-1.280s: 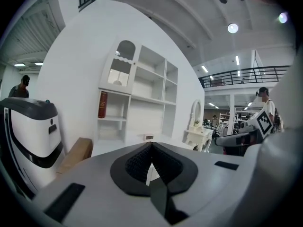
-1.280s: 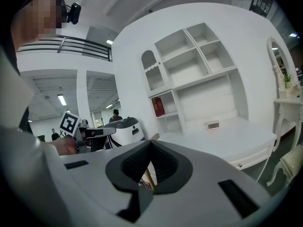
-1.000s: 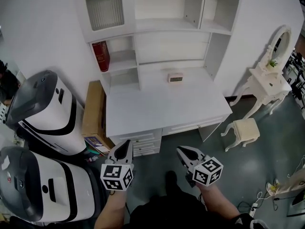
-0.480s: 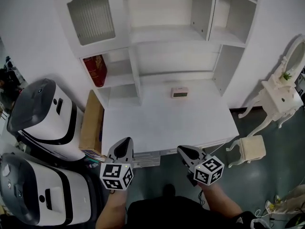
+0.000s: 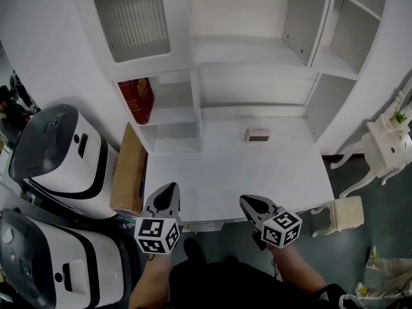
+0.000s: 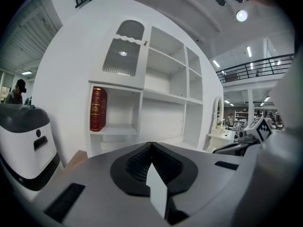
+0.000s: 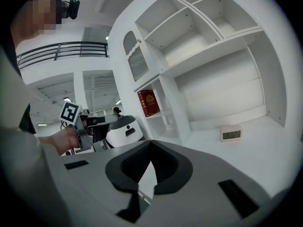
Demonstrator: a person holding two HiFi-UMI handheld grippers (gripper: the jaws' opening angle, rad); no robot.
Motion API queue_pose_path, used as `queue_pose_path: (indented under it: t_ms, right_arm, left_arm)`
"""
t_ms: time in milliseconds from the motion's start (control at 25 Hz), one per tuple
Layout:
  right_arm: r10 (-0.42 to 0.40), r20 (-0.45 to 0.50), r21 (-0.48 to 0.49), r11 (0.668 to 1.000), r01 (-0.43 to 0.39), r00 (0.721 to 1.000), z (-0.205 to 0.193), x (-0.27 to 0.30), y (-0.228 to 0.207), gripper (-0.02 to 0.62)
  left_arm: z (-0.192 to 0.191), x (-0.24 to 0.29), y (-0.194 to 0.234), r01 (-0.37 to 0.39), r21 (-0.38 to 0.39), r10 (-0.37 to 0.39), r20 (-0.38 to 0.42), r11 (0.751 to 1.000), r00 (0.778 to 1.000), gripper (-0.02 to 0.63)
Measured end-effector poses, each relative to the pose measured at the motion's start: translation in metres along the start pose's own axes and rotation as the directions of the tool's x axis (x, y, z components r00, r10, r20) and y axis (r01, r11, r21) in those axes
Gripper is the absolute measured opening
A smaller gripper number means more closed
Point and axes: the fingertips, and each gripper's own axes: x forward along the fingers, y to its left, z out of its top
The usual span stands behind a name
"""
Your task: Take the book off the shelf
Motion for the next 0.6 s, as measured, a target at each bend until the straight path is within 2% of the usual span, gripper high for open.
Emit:
queue_pose_path:
  t_ms: [320, 600]
  right_arm:
    - [0.011, 0.022, -0.031, 0.999, -0.01, 1.0, 0.042, 0.095, 0.024, 0.014]
    - [0.007, 0.014, -0.006, 1.0, -0.007, 1.0, 0.045, 0.15, 0.035, 0.014]
  left_arm:
    - [0.036, 0.037, 0.089, 0.028, 0.025, -0.029, 0.03, 0.999, 0.999, 0.011]
    - [0.04, 0.06, 0.145, 0.033, 0.03, -0.033, 0.0, 0.999, 0.999, 0.011]
